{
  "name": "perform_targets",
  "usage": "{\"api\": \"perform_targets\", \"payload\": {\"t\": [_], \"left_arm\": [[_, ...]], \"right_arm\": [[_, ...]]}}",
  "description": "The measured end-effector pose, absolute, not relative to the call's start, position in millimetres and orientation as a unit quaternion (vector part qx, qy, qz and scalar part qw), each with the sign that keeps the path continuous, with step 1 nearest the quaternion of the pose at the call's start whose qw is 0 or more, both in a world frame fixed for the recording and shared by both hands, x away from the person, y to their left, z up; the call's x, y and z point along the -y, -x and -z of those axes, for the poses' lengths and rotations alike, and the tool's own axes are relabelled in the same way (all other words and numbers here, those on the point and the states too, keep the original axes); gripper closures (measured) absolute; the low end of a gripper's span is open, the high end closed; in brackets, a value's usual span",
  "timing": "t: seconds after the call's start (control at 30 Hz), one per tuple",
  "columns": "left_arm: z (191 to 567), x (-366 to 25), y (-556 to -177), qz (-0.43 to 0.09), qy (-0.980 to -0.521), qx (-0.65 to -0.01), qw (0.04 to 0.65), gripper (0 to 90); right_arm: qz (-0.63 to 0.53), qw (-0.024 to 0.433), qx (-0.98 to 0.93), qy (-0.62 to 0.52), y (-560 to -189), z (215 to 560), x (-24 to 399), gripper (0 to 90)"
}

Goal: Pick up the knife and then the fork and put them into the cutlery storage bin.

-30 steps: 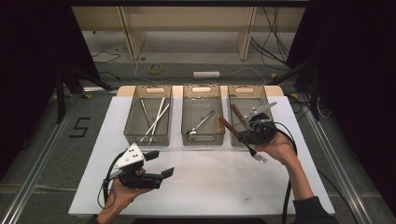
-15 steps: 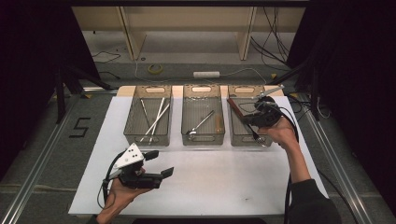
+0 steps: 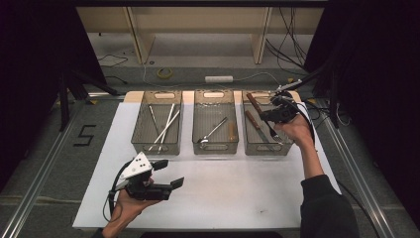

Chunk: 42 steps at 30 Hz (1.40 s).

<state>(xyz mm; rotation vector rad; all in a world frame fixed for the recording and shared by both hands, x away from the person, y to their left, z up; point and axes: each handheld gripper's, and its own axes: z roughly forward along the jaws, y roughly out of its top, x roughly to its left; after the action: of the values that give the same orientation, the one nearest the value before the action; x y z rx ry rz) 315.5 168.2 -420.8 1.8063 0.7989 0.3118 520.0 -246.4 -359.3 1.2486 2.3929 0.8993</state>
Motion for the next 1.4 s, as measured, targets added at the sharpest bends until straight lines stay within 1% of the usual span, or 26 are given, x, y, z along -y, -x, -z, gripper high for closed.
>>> {"api": "perform_targets", "payload": {"t": [0.9, 1.4], "left_arm": [[420.7, -167.5, -314.9, -0.131, -0.760, -0.336, 0.540, 16.2], [420.8, -167.2, -314.6, -0.131, -0.760, -0.335, 0.541, 16.2]], "right_arm": [[-0.308, 0.156, -0.811, -0.472, -541.8, 365.8, 251.6, 78.0], [-0.296, 0.163, -0.808, -0.483, -548.8, 376.4, 245.5, 77.9]]}}
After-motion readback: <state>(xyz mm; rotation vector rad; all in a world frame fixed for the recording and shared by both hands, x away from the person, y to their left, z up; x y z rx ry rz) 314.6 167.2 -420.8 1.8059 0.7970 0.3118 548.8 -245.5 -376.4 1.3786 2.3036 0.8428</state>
